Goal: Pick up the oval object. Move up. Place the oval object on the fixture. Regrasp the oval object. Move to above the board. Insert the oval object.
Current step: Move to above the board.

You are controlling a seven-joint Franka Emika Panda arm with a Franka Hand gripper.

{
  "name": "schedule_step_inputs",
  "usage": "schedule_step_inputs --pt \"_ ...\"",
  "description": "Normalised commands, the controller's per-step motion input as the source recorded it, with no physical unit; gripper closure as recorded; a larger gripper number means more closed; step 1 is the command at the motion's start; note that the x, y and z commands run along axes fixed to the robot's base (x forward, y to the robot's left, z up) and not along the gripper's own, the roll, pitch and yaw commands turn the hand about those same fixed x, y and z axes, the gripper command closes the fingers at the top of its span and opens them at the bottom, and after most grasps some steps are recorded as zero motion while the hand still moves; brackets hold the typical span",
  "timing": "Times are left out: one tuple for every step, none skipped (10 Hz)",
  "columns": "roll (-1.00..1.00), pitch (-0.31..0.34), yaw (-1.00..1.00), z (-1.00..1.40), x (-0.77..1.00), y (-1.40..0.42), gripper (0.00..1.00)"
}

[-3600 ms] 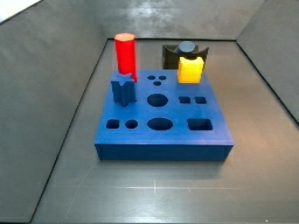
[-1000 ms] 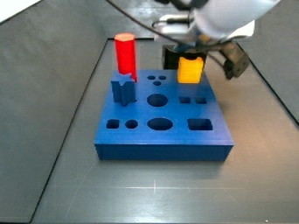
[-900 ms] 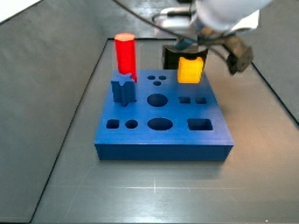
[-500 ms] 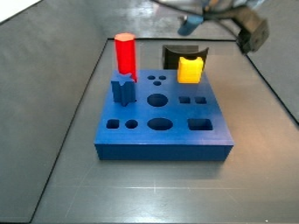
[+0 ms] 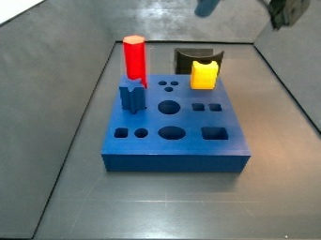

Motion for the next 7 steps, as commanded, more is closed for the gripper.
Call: schedule_step_inputs --pt "-0.04 0.138 -0.01 1.0 -0.06 -0.13 1.0" --pt "-0.05 0.146 0.02 1.0 -0.05 -0.12 1.0" --pt "-0.04 0.151 0.05 1.0 -0.04 -0.11 1.0" --pt "-0.03 0.157 0.07 0.96 -0.02 -0.09 1.0" --pt "-0.02 0.152 0.1 0.72 0.0 -0.06 1.0" --pt "-0.02 0.147 0.11 0.55 0.01 -0.05 1.0" --pt "-0.02 0.134 0.12 0.31 0.02 -0.04 1.0"
